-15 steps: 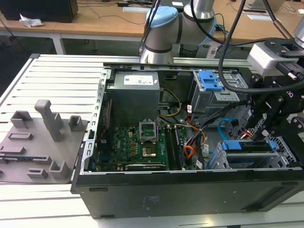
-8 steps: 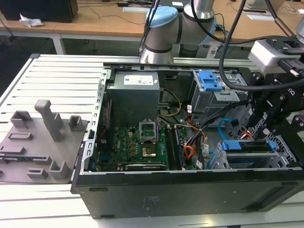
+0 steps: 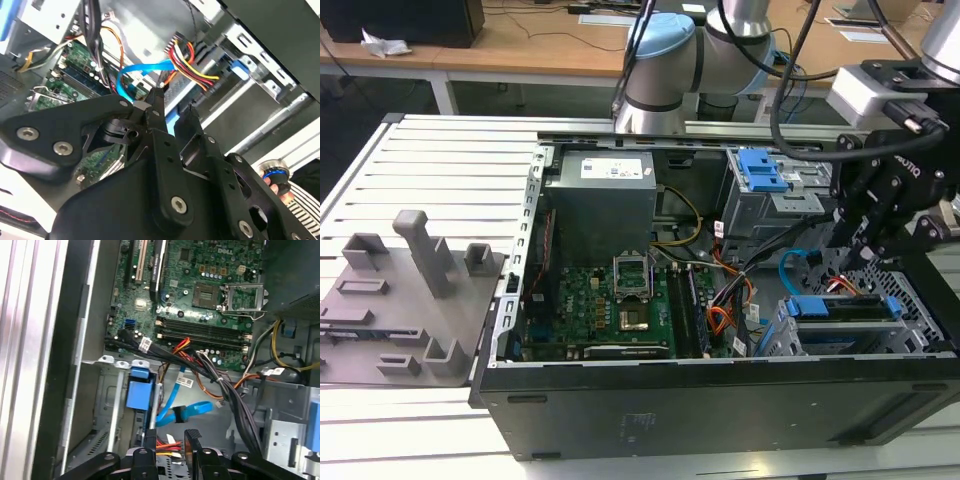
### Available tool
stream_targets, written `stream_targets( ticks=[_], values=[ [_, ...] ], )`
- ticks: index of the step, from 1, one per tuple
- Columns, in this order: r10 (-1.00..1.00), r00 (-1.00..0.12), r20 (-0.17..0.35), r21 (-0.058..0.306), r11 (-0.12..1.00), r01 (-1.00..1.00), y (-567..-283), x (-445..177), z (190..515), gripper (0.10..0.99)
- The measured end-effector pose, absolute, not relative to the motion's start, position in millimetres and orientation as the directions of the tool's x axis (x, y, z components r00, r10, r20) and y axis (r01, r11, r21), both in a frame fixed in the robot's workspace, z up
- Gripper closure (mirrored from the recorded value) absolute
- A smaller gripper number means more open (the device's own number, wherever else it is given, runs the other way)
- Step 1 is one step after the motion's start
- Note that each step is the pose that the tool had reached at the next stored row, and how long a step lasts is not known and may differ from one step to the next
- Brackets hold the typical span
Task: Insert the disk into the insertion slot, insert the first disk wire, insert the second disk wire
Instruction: 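Insert the second disk wire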
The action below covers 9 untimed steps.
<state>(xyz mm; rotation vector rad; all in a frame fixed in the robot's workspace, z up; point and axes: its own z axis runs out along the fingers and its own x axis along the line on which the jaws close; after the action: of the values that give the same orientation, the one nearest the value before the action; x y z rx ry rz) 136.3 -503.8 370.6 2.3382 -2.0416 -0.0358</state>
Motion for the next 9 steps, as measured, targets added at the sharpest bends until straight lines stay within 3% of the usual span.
stream_targets(
  ticks=[9],
  values=[
    [-0.985,0.171,0.008,0.043,-0.171,-0.984,-500.0,120.7,364.4,0.725]
  ],
)
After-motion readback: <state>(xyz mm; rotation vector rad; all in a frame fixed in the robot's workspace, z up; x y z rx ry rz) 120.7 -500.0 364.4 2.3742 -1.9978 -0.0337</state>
